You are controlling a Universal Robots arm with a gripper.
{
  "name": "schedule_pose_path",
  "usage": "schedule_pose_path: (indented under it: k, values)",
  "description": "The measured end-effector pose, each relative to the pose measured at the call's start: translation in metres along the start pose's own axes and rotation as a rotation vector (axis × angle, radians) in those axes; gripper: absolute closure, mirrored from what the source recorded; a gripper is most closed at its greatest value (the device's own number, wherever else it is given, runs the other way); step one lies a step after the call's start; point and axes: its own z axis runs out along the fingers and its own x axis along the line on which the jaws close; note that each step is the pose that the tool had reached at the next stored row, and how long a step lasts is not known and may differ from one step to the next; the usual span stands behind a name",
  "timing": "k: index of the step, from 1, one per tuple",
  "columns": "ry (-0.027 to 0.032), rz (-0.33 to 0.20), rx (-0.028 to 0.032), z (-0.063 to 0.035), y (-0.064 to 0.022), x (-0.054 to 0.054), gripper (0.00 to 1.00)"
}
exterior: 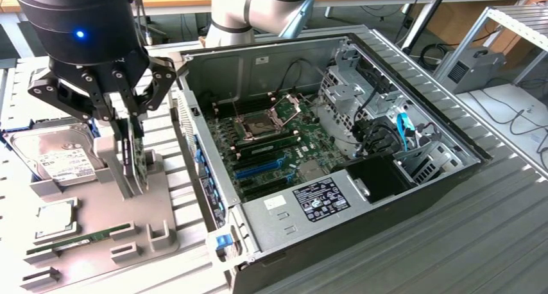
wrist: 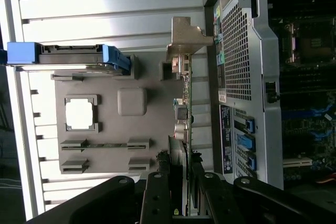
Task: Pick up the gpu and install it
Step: 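Pick up the gpu and move the gpu toward the slot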
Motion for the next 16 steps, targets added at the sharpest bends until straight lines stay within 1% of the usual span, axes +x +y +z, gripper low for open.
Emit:
schedule_pose_path:
  k: [16]
  values:
    - [0.0,0.0,0.0,-0.0048,0.0,-0.0001,0.74]
